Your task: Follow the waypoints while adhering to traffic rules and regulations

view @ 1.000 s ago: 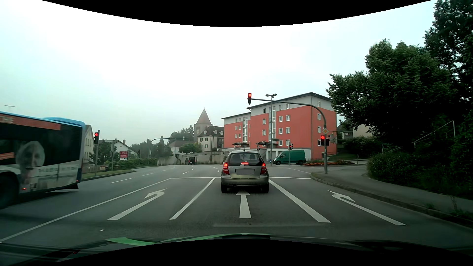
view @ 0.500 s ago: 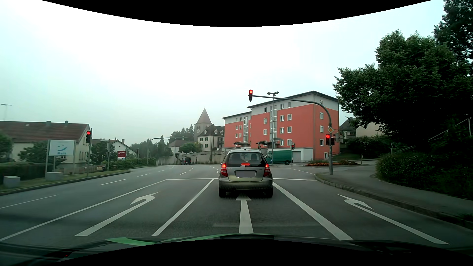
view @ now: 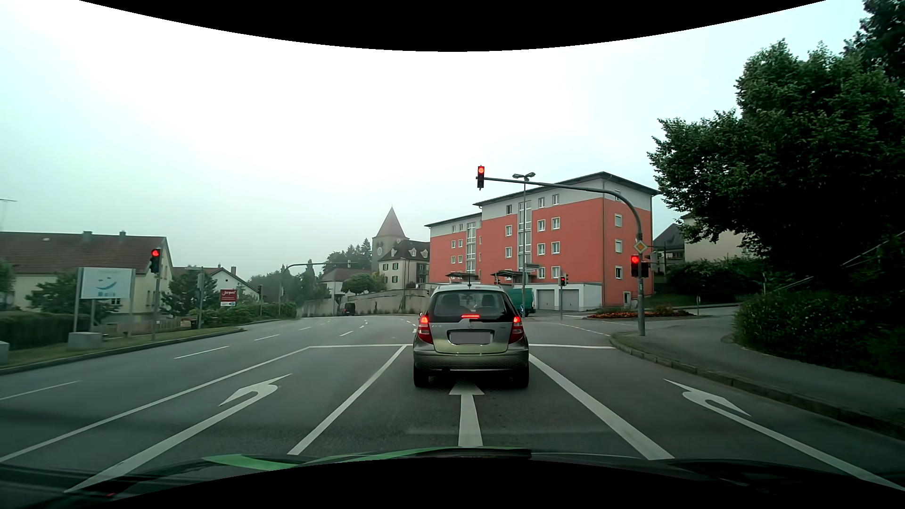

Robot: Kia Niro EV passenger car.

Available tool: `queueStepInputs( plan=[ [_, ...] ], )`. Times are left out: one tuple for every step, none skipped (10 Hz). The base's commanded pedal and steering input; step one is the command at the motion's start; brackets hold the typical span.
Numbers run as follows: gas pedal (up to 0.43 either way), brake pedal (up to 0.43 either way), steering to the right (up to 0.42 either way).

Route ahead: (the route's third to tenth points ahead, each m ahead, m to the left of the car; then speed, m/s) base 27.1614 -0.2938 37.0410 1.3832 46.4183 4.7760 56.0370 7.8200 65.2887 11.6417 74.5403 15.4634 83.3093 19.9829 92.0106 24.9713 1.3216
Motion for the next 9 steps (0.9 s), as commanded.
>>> queueStepInputs(
  plan=[
    [0.000, 0.037, -0.001],
    [0.000, 0.037, 0.006],
    [0.000, 0.030, 0.010],
    [0.000, 0.030, 0.010],
    [0.000, 0.030, 0.010],
    [0.000, 0.037, 0.010],
    [0.000, 0.049, 0.010],
    [0.000, 0.055, 0.010],
    [0.000, 0.061, 0.010]
  ],
)
